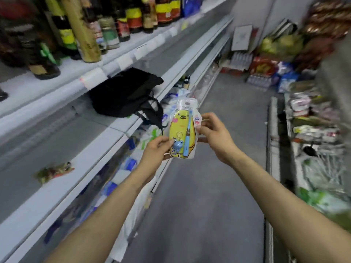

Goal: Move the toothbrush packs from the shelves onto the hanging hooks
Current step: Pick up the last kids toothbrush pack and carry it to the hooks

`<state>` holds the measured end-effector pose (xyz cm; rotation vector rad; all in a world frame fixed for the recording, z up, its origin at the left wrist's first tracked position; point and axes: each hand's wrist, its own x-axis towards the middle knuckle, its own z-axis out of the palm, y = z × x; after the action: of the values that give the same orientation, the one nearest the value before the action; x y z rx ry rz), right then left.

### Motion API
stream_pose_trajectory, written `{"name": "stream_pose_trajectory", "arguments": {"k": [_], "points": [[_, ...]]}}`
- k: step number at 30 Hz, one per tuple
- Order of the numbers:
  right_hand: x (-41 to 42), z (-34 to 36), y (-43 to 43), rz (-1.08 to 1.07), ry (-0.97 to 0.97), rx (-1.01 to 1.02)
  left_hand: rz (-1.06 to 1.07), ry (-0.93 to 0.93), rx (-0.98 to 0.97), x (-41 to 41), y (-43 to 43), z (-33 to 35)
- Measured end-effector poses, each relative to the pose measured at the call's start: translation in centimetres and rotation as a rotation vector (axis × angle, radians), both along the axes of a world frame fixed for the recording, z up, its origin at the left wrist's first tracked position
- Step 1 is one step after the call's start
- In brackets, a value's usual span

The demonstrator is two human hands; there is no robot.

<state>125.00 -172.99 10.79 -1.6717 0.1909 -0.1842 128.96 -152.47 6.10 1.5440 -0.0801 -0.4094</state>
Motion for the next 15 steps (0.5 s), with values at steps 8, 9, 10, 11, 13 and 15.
{"name": "stream_pose_trajectory", "arguments": {"k": [8, 9, 10, 11, 13, 15], "points": [[-4.9, 5.4, -16.6, -0.393, -0.107, -0.077, -0.366, -0.147, -0.097, 3.4, -20.6, 5.2], [-5.6, 5.9, -18.3, -0.442, -0.108, -0.103, -0.42, -0.154, -0.111, 3.7, -23.2, 5.7], [-6.1, 6.3, -19.9, -0.49, -0.104, -0.124, -0.474, -0.161, -0.121, 4.0, -25.7, 6.1], [-6.7, 6.8, -21.4, -0.544, -0.101, -0.138, -0.533, -0.165, -0.132, 4.2, -28.1, 6.6], [-7.3, 7.9, -24.2, -0.671, -0.109, -0.177, -0.651, -0.165, -0.152, 4.7, -32.7, 7.8], [-7.6, 9.3, -26.2, -0.793, -0.117, -0.226, -0.749, -0.166, -0.169, 5.8, -37.0, 9.1]]}}
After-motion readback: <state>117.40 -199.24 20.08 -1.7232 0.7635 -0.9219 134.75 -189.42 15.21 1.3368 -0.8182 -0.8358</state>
